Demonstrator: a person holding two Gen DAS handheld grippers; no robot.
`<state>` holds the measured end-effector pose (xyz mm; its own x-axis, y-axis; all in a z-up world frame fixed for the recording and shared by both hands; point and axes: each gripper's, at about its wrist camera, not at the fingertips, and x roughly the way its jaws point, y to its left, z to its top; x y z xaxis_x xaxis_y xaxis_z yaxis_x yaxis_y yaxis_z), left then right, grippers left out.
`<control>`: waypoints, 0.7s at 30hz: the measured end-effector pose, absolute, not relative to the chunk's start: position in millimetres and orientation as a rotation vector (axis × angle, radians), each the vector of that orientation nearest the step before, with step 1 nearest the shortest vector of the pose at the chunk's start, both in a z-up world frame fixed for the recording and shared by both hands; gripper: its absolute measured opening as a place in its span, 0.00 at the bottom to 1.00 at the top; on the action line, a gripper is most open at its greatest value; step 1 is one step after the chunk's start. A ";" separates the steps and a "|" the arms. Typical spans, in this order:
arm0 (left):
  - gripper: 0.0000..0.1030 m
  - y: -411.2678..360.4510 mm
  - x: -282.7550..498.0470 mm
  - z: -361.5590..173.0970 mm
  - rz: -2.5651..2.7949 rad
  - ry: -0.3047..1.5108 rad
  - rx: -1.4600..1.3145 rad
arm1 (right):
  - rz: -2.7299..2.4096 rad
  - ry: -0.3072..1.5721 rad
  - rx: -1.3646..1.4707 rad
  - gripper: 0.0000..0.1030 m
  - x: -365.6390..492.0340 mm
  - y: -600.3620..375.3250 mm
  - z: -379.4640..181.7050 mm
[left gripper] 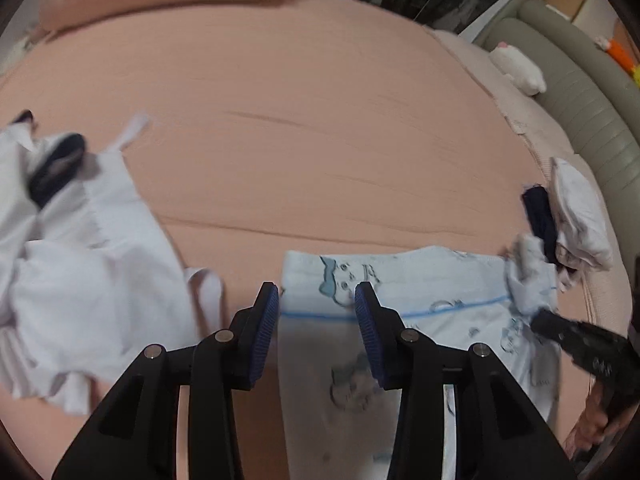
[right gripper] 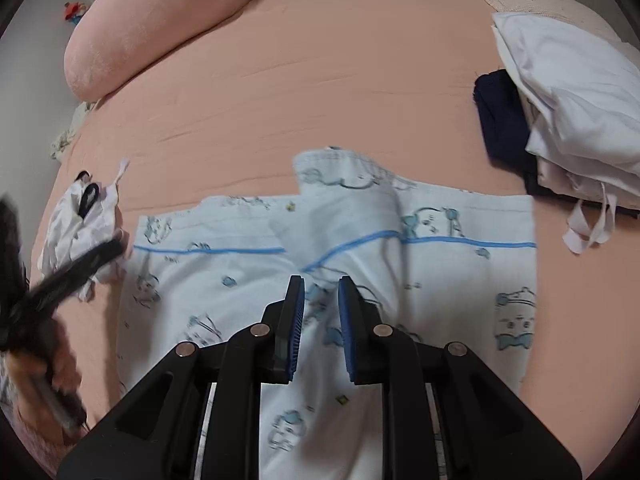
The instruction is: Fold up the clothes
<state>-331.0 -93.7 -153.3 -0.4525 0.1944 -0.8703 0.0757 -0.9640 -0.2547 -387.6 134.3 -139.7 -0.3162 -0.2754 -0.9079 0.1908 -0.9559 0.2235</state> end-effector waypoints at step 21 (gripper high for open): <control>0.08 -209.1 -299.9 -149.4 2.536 -0.644 -1.567 | -2.346 0.077 1.670 0.17 -381.4 120.1 -151.6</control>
<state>-299.9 -209.1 -149.4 -0.4691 0.2928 -0.8332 0.1399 -0.9069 -0.3975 -381.4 120.1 -151.6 -0.3056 -0.1799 -0.9350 0.2406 -0.9647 0.1070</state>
